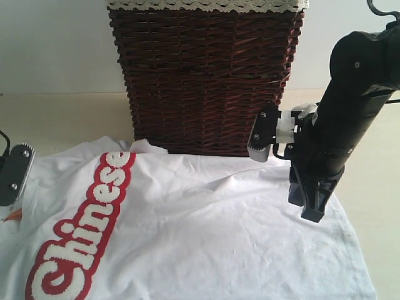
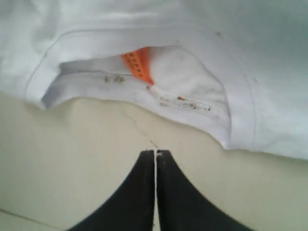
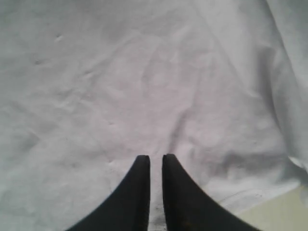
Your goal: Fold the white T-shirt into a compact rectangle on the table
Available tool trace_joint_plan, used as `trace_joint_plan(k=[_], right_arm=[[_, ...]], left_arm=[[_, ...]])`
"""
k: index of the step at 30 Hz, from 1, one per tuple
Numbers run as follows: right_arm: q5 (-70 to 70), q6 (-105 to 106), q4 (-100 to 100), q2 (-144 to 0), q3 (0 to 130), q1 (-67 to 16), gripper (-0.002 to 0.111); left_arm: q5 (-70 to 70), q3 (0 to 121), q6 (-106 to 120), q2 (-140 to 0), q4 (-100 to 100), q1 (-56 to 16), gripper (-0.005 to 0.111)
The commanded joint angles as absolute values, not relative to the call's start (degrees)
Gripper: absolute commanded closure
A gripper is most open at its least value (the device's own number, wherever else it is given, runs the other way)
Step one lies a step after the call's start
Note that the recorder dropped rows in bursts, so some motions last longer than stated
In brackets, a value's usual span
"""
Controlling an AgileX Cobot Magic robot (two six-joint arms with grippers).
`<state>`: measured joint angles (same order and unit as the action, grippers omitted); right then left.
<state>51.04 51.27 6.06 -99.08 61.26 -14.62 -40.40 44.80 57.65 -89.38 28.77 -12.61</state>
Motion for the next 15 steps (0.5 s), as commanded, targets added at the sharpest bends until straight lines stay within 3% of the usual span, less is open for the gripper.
trace_joint_plan(k=[1, 4, 6, 15], right_arm=[[51.8, 50.9, 8.3, -98.7, 61.6, -14.7, 0.080], [51.7, 50.9, 9.2, -98.7, 61.6, -14.7, 0.070], [51.5, 50.9, 9.3, -98.7, 61.6, -14.7, 0.067], [50.8, 50.9, 9.7, -98.7, 61.6, -14.7, 0.066]], left_arm=[[-37.6, 44.2, 63.0, -91.5, 26.1, -12.6, 0.107], [-33.9, 44.2, 62.8, -91.7, 21.5, -12.6, 0.104], [-32.6, 44.2, 62.8, -91.7, 20.7, -12.6, 0.096], [-30.4, 44.2, 61.8, -94.6, 19.0, -12.6, 0.028]])
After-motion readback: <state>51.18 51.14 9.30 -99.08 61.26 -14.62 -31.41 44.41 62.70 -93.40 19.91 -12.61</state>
